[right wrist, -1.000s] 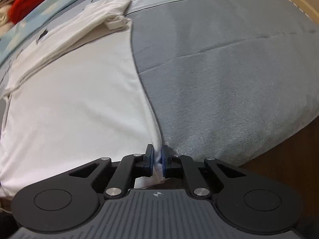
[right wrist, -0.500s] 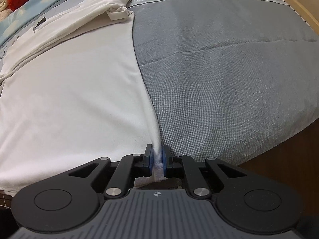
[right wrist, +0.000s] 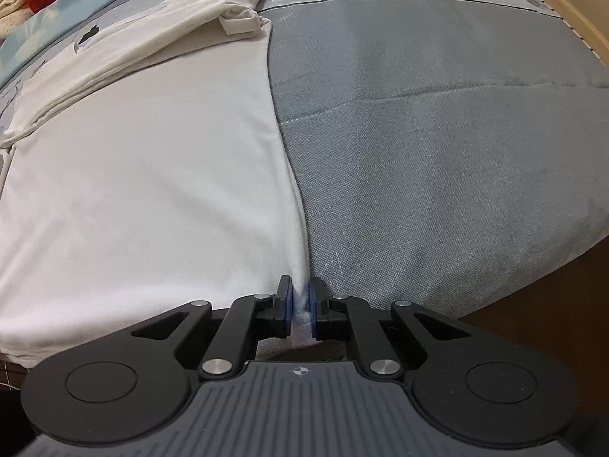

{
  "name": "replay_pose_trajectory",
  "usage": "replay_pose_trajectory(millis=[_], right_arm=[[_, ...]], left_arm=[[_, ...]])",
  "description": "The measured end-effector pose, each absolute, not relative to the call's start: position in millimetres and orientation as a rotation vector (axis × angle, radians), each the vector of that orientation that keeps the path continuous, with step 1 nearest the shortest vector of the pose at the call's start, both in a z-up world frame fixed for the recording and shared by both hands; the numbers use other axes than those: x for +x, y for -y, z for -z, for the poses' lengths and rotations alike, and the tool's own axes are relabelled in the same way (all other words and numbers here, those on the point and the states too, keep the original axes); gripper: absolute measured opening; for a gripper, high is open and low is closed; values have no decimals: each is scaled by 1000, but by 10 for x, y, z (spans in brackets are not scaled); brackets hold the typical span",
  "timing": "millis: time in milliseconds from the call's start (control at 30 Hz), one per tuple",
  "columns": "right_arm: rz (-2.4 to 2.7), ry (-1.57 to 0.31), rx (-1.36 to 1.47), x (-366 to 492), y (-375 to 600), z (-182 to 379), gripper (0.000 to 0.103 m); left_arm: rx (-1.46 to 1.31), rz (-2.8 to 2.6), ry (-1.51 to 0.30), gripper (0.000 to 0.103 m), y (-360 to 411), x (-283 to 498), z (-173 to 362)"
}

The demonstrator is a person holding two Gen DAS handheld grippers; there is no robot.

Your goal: Fold small clothes

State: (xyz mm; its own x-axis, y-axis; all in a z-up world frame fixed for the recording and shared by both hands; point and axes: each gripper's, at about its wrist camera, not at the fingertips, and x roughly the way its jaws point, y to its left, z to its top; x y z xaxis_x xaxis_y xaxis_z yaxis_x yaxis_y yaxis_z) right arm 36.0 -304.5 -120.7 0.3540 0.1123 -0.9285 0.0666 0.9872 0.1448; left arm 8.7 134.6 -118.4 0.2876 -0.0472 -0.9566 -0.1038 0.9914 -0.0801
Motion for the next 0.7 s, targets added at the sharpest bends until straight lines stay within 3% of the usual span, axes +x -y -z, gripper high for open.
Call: replay_pose_trajectory(millis=[267, 700], right_arm=[[-24, -1163, 259, 312, 3132, 1092, 5], [-178, -898, 469, -86, 3559, -109, 4]], left_arm=[[-91, -26, -1215, 4, -1309, 43, 997], [-57, 120, -949, 2, -1539, -600, -323]])
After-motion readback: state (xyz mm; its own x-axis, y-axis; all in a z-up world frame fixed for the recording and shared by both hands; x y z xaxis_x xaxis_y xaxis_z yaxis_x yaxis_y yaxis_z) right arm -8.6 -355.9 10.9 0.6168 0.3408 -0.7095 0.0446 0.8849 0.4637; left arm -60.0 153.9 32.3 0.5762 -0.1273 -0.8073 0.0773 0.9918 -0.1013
